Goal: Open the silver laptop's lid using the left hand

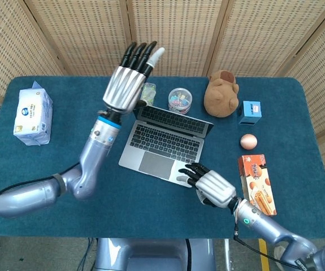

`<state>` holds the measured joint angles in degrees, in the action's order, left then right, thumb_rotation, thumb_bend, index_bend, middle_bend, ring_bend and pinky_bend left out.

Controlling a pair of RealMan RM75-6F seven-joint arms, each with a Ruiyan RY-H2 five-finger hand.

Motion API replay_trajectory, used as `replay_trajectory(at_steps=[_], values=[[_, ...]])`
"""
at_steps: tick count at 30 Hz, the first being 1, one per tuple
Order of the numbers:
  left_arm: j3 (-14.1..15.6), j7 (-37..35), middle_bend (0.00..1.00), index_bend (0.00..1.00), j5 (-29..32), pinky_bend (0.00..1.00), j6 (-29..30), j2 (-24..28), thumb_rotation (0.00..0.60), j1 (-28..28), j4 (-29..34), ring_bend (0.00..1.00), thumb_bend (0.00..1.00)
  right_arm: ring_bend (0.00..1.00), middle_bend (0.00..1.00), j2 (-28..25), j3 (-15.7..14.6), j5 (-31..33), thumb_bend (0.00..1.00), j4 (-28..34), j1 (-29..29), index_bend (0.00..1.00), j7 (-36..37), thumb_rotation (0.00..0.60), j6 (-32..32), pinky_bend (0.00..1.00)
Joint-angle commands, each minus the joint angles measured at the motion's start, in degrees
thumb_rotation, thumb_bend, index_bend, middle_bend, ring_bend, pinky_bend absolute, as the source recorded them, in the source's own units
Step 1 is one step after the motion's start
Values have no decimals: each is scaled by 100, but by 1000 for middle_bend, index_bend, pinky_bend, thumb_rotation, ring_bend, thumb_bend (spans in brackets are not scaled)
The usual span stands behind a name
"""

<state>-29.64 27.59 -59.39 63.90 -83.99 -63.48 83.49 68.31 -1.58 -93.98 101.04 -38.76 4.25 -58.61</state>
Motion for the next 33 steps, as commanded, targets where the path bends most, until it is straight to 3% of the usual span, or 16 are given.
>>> replay_trajectory(at_steps=[1, 5, 6, 8, 10, 13, 16, 24, 33], values=[[355, -567, 0, 0, -344, 0, 526, 939, 600, 1030, 976, 0, 291, 2, 118, -612, -54, -295, 1000, 109, 630, 170, 197, 600, -1086, 70], [682, -1167, 0, 0, -549, 0, 768, 1537, 600, 1771, 1460, 0, 191, 2, 117, -735, -67, -268, 994, -264, 1099, 170, 471, 600, -1807, 70], [763, -1297, 0, 0, -573, 0, 815, 1656, 600, 1936, 1547, 0, 144, 2, 115, -729, -63, -227, 922, -372, 1215, 170, 513, 600, -1962, 70], [944, -1613, 0, 0, -606, 0, 941, 1909, 600, 2324, 1722, 0, 65, 1, 94, -655, -26, -47, 666, -619, 1503, 170, 546, 600, -2305, 69], [1136, -1989, 0, 0, -701, 0, 1061, 2128, 600, 2698, 1832, 0, 8, 0, 53, -521, 49, 182, 309, -829, 1788, 170, 469, 600, -2635, 43], [1360, -2471, 0, 0, -884, 0, 1194, 2327, 600, 3095, 1878, 0, 0, 0, 19, -334, 115, 379, 75, -1006, 2062, 168, 500, 600, -2931, 1], [1557, -2912, 0, 0, -1121, 0, 1349, 2462, 600, 3423, 1851, 0, 0, 0, 4, -189, 138, 459, 5, -1123, 2256, 152, 582, 600, -3128, 0], [2421, -3945, 0, 0, -1913, 0, 1981, 2759, 600, 4576, 1878, 0, 0, 0, 0, 228, 181, 578, 0, -1205, 2782, 41, 283, 600, -3631, 0], [3085, -4440, 0, 0, -2692, 0, 2814, 2262, 600, 5519, 1264, 0, 0, 0, 0, 339, 242, 423, 0, -955, 3054, 21, -227, 600, -3909, 0]])
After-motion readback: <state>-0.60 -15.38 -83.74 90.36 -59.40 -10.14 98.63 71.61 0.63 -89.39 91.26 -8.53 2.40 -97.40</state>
